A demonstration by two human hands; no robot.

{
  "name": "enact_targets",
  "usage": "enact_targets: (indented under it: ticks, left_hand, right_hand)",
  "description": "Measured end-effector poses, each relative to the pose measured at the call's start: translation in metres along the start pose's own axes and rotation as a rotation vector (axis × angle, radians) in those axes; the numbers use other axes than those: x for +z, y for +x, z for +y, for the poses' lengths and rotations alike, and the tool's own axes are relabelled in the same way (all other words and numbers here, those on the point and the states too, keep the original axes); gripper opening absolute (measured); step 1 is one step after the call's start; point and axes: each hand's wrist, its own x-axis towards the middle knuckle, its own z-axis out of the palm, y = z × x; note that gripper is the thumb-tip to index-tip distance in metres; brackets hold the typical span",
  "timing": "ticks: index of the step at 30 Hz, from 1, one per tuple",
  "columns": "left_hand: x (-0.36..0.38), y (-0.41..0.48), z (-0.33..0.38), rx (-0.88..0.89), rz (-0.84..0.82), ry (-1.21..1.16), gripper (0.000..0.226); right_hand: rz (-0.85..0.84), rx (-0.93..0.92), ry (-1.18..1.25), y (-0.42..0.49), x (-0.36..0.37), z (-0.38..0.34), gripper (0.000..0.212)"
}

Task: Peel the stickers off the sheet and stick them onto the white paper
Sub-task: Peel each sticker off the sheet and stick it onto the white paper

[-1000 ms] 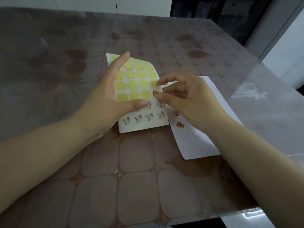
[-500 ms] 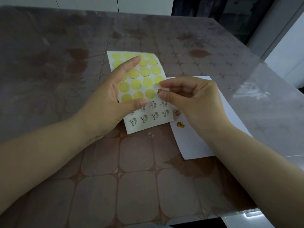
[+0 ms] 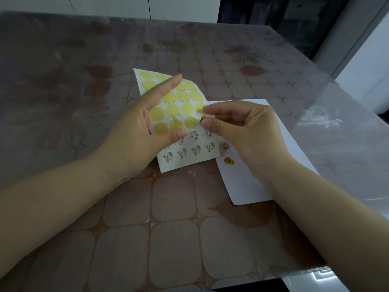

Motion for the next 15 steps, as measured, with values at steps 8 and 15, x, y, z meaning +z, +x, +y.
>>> enact_targets:
  ticks: [8, 15]
  left_hand:
    - [0.0014, -0.0015, 0.0028, -0.029, 0.008, 0.057, 0.036]
    - [0.0016, -0.002, 0.0033, -0.056, 0.022, 0.025, 0.028]
  right_hand:
    - [-0.011, 0.003, -0.011, 0.001, 0.0001, 0.0005, 0.015]
    - [-0.01, -0.019, 0.005, 0.0011, 0.0001, 0.0023, 0.02]
